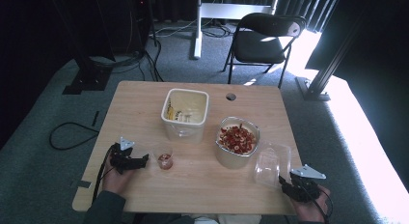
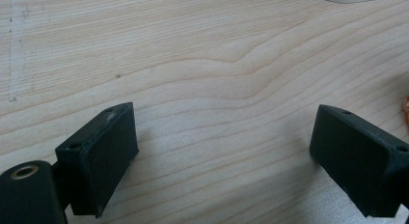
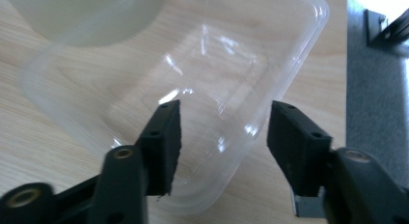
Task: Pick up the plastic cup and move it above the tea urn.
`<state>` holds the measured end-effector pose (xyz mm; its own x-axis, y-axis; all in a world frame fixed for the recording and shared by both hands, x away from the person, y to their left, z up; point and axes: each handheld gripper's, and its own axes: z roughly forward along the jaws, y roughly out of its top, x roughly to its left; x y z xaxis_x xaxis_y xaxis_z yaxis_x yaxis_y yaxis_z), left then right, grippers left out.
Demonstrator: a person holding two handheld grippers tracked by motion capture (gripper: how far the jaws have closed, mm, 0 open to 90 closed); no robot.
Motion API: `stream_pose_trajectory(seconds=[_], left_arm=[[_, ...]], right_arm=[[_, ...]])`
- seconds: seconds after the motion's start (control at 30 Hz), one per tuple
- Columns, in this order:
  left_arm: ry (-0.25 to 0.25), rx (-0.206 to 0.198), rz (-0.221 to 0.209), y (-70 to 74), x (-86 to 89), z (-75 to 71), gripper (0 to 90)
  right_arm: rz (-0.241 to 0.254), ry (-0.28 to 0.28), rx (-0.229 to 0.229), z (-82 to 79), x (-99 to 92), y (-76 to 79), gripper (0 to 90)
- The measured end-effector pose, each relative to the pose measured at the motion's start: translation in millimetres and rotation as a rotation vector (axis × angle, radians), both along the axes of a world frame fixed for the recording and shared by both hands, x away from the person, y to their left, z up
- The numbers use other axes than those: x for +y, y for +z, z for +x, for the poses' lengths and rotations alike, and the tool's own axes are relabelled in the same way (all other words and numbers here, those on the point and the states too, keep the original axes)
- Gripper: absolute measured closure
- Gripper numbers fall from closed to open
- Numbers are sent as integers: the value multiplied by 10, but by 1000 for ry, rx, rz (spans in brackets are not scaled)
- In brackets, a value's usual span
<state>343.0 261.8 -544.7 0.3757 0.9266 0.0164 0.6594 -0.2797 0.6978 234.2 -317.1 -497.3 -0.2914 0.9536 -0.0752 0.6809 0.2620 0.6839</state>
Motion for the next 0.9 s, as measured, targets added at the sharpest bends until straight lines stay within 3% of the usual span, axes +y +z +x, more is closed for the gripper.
stream_pose_trajectory(seconds=[0.03, 0.1, 0.23, 0.3, 0.33, 0.4, 0.47, 0.5, 0.67, 0.73, 0.9], left_arm=[[0, 0, 0, 0, 0, 0, 101], [0, 0, 0, 0, 0, 0, 102], [0, 0, 0, 0, 0, 0, 102], [0, 0, 0, 0, 0, 0, 101], [0, 0, 0, 0, 0, 0, 101], [0, 0, 0, 0, 0, 0, 101], [0, 0, 0, 0, 0, 0, 101], [0, 0, 0, 0, 0, 0, 101], [0, 0, 0, 0, 0, 0, 102], [0, 0, 0, 0, 0, 0, 102], [0, 0, 0, 0, 0, 0, 101]], right_arm=[[0, 0, 0, 0, 0, 0, 616], [13, -6, -4, 56, -28, -21, 715], [7, -45, -7, 150, -77, -16, 756], [29, -51, 4, 185, -117, -19, 727], [44, -47, 23, 200, -131, -26, 659], [37, -57, 57, 224, -136, -62, 618], [42, -54, 71, 231, -138, -89, 653], [50, -56, 74, 241, -145, -111, 770], [52, -93, 47, 266, -181, -57, 816], [53, -129, 3, 282, -254, 56, 854], [37, -157, -36, 333, -335, 212, 861]])
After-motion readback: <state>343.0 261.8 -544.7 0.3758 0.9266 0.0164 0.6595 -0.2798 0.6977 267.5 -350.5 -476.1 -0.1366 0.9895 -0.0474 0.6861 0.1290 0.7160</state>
